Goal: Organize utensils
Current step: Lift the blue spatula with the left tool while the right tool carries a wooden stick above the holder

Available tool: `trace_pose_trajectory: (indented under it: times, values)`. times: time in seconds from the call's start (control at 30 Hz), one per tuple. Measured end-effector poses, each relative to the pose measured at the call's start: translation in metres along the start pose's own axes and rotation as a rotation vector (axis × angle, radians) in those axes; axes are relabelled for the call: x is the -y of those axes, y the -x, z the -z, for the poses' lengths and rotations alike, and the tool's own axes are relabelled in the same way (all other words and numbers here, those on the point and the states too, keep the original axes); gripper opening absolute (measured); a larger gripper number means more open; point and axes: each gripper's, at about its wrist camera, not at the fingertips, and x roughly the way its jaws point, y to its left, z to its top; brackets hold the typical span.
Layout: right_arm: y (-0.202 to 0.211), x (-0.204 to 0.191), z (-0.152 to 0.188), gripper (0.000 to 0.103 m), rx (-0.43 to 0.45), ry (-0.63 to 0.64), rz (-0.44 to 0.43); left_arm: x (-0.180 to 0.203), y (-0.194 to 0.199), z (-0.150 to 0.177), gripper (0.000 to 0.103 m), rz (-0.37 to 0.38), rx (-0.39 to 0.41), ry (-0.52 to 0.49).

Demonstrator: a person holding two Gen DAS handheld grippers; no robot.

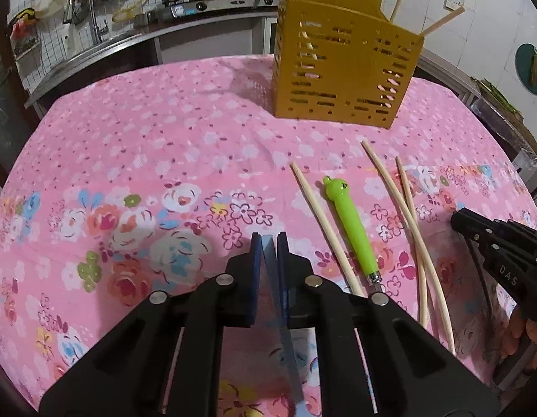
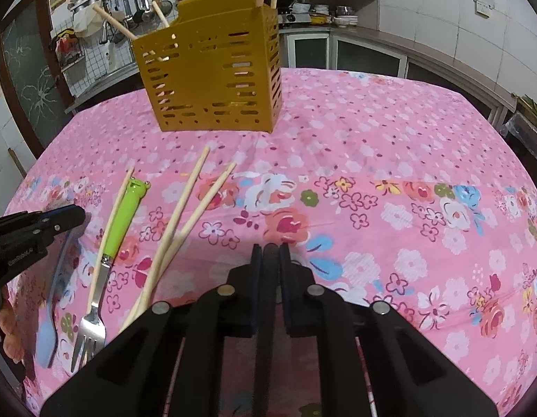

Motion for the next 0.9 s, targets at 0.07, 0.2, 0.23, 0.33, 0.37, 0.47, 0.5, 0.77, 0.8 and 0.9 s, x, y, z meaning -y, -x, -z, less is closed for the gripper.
trace_pose_trajectory:
  times: [0.07, 0.2, 0.23, 0.33, 0.37, 0.47, 0.5, 0.77, 0.8, 0.9]
  values:
    - [0.001, 0.001, 0.0, 0.01, 0.003, -0.003, -0.002, 0.0, 0.002, 0.0, 0.008, -0.005, 0.01, -0.003]
    - [0.003, 0.003, -0.001, 0.01, 0.01, -0.008, -0.004, 0.0, 0.007, -0.001, 0.008, -0.009, 0.029, -0.005]
    - [0.004, 0.003, -0.001, 0.01, 0.013, -0.011, -0.009, -0.001, 0.008, -0.002, 0.007, -0.011, 0.037, -0.005]
    - [0.009, 0.004, -0.003, 0.01, 0.029, -0.019, -0.019, -0.001, 0.014, -0.003, 0.007, -0.007, 0.059, 0.0]
    - [0.012, 0.004, -0.004, 0.01, 0.038, -0.018, -0.02, -0.001, 0.017, -0.004, 0.007, -0.007, 0.067, -0.001]
    - [0.021, 0.006, -0.007, 0.01, 0.068, -0.025, -0.019, -0.001, 0.027, -0.005, 0.007, -0.005, 0.1, -0.001]
    - [0.022, 0.007, -0.008, 0.01, 0.072, -0.029, -0.021, -0.002, 0.031, -0.006, 0.007, -0.002, 0.111, 0.0]
    - [0.033, 0.012, -0.014, 0.01, 0.096, -0.054, -0.03, -0.009, 0.057, -0.012, 0.006, 0.017, 0.187, 0.022]
    - [0.036, 0.012, -0.015, 0.01, 0.104, -0.055, -0.03, -0.01, 0.06, -0.013, 0.006, 0.02, 0.196, 0.025]
    - [0.045, 0.012, -0.019, 0.01, 0.128, -0.055, -0.033, -0.012, 0.071, -0.016, 0.006, 0.029, 0.228, 0.036]
